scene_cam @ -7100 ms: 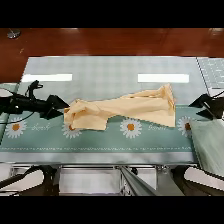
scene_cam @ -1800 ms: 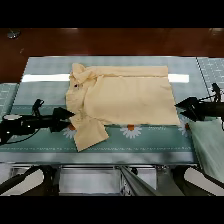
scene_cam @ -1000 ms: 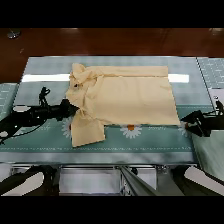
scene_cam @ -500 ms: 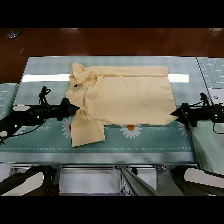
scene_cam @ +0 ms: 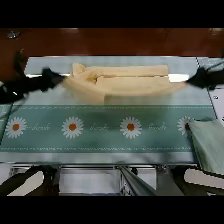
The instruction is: Fold the shirts.
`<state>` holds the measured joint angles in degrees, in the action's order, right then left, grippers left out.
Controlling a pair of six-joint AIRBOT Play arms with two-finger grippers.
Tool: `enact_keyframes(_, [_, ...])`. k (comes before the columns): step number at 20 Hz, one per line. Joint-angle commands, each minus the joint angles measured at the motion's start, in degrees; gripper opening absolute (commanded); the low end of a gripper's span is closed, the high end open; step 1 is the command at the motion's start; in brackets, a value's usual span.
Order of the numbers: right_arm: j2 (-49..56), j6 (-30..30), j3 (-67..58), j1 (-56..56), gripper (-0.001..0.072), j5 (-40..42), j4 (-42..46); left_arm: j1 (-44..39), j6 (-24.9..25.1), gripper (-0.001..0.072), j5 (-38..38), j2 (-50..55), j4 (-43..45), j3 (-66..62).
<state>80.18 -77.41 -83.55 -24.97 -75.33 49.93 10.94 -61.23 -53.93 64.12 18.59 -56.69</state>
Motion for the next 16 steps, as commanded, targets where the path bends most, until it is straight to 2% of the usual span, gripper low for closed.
enact_keyframes(1, [-1.2,-4.8,-27.8,0.2,0.0024,-3.1,0.0,3.5,-0.2,0.0021,-0.8,-2.7,0.3,-22.6])
enact_keyframes(3, [-2.6,-6.4,-39.8,0.2,0.0024,-4.6,0.3,5.0,-3.6,0.0021,-0.8,-3.6,6.1,-34.3])
enact_keyframes(7, [-16.4,-6.4,-37.2,0.2,0.0024,-4.0,4.4,7.0,-11.9,0.0021,-5.6,-8.9,26.5,-49.2])
enact_keyframes(11, [-30.6,-6.6,-32.2,0.2,0.0024,-6.1,12.4,8.1,-15.5,0.0021,-9.0,-19.6,46.2,-51.7])
enact_keyframes(16, [-39.7,-8.0,-31.3,0.2,0.0024,-10.4,15.2,5.9,-15.6,0.0021,-14.9,-28.6,60.5,-51.5])
